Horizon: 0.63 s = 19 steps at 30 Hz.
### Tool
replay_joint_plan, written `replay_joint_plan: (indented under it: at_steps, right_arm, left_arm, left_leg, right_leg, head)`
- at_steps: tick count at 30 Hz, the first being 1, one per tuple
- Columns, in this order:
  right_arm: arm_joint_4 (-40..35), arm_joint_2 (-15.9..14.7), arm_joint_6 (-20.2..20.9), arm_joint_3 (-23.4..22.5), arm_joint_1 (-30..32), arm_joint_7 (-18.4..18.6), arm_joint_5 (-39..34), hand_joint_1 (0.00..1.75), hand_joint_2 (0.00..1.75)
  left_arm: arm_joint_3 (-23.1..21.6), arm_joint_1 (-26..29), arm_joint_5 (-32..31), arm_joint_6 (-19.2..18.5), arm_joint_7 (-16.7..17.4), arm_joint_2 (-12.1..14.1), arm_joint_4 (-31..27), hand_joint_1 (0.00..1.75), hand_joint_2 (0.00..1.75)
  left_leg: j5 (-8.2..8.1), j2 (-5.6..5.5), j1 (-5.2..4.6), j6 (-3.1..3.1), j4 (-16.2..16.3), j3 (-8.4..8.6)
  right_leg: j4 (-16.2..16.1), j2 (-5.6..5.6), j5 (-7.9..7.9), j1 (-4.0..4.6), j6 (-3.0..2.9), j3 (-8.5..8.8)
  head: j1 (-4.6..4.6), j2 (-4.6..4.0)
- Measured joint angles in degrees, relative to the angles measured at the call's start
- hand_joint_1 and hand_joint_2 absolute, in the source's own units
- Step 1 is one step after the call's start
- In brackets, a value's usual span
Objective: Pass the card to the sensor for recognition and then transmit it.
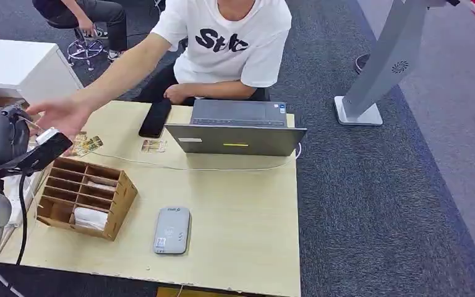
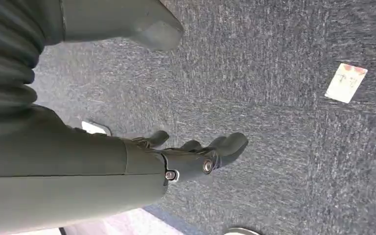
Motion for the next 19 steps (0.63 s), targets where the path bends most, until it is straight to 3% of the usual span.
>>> replay_joint_plan:
  at_steps: [6,7,8,9,10,19]
  right_arm:
    - [0.0,-0.1,0.0,0.3,-0.1,0.0,-0.3,0.0,1.75]
    - [0.0,-0.1,0.0,0.4,-0.1,0.0,-0.3,0.0,1.75]
    - [0.0,-0.1,0.0,0.4,-0.2,0.0,-0.3,0.0,1.75]
    - [0.0,-0.1,0.0,0.5,-0.2,0.1,-0.3,0.0,1.75]
    - [0.0,-0.1,0.1,0.5,-0.2,0.2,-0.3,0.0,1.75]
    - [0.1,-0.1,0.3,1.1,-0.2,0.4,-0.6,0.0,1.75]
  left_arm:
    - [0.0,-0.4,0.7,0.8,-1.4,-1.5,1.8,1.75,1.75]
    - [0.0,-0.4,0.9,0.9,-1.5,-1.8,1.8,1.61,1.75]
    - [0.0,-0.4,1.1,0.9,-1.6,-2.1,1.8,1.61,1.75]
    - [0.0,-0.4,1.4,0.9,-1.8,-2.4,1.8,1.36,1.75]
    - [0.0,-0.4,1.7,0.9,-2.1,-2.8,1.8,0.0,1.75]
    - [0.0,-0.2,5.4,3.5,-2.4,-7.3,-0.6,0.0,1.75]
  left_leg:
    - [0.0,0.0,-0.01,0.0,0.0,0.0]
    - [0.0,0.0,-0.01,0.0,0.0,0.0]
    - [0.0,0.0,-0.01,0.0,0.0,0.01]
    - [0.0,0.0,-0.01,0.0,0.0,0.01]
    - [0.0,0.0,-0.01,0.0,0.0,0.01]
    - [0.0,-0.02,-0.01,0.01,0.0,-0.02]
  right_leg:
    - [0.0,-0.01,0.0,0.0,0.0,0.0]
    - [0.0,-0.01,0.0,0.0,0.0,0.0]
    - [0.0,0.0,0.0,0.0,0.0,0.0]
    - [0.0,0.0,0.0,0.0,0.0,0.0]
    - [0.0,0.0,0.01,0.0,0.0,0.0]
    - [0.0,-0.01,0.01,-0.01,0.01,0.02]
  head:
    - [0.0,0.0]
    - [0.0,0.0]
    - [0.0,0.0]
    - [0.0,0.0]
    - [0.0,0.0]
    - [0.0,0.0]
